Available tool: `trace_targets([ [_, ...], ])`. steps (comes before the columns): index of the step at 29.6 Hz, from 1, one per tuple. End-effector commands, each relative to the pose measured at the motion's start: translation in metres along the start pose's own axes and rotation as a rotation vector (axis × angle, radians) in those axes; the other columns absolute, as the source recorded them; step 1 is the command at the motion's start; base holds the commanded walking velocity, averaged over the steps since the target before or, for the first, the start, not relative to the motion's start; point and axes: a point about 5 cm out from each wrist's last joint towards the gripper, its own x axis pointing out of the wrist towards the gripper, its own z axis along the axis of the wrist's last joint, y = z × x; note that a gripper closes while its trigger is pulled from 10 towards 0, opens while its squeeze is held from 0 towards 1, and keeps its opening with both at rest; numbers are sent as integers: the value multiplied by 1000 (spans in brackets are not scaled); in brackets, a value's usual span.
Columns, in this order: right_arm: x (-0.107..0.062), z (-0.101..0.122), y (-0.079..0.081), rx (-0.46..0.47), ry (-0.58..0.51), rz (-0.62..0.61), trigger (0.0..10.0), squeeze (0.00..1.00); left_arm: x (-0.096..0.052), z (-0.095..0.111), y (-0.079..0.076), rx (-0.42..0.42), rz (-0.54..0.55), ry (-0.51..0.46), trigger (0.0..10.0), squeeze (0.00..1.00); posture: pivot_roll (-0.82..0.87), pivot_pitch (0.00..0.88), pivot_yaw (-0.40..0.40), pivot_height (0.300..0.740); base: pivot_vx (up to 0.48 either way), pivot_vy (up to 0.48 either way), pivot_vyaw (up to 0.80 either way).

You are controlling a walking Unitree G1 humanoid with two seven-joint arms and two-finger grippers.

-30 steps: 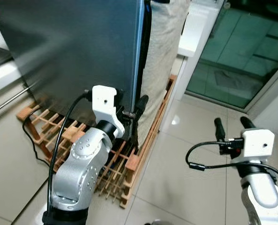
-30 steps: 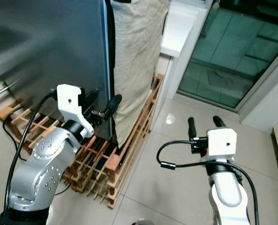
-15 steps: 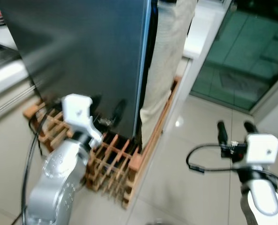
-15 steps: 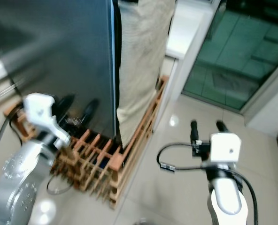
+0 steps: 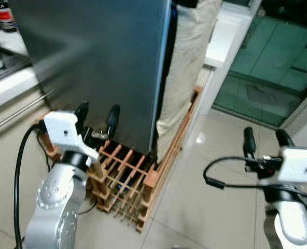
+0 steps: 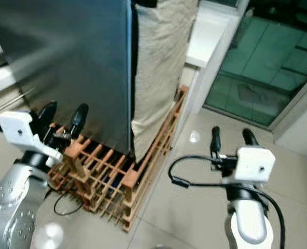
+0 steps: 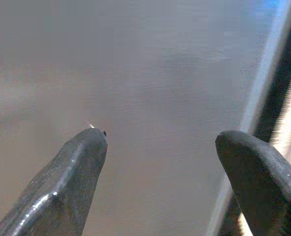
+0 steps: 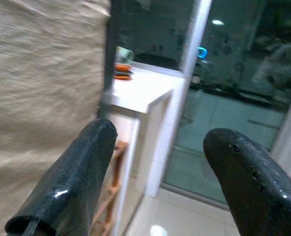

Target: Restocking fridge

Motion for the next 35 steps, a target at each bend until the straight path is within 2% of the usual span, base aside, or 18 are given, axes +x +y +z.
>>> trace_targets([
  [1,3,0,-4,-13,5,-23,10000,0,3,-3,-6,5,-44,19,10000,0,-88,0,-32,740,0,0,-750],
  [8,13,-8,0,-19,7,-12,10000,0,11,6,-1,20,-51,5,10000,0,-75,0,5,740,0,0,-754],
  [16,19,-9,-1,-36,6,18,10000,0,3,4,10,16,8,21,10000,0,-76,0,-29,740,0,0,-757],
  [19,22,-10,-2,-42,3,26,10000,0,4,1,7,-1,20,32,10000,0,-77,0,-35,740,0,0,-438],
  [23,27,-8,-3,-50,-9,38,10000,0,6,-3,-1,-2,-8,43,10000,0,-79,0,-45,740,0,0,0],
  [27,30,-10,-5,-59,-6,37,10000,0,5,-6,-2,0,-28,52,10000,0,-80,0,-53,740,0,0,0],
  [32,27,-14,-7,-72,9,33,10000,0,-13,-12,-1,45,-126,107,10000,0,-79,0,-49,740,0,0,0],
  [35,23,-18,-9,-78,25,30,10000,0,-18,-14,-7,22,-197,139,10000,0,-76,0,-52,740,0,0,0],
])
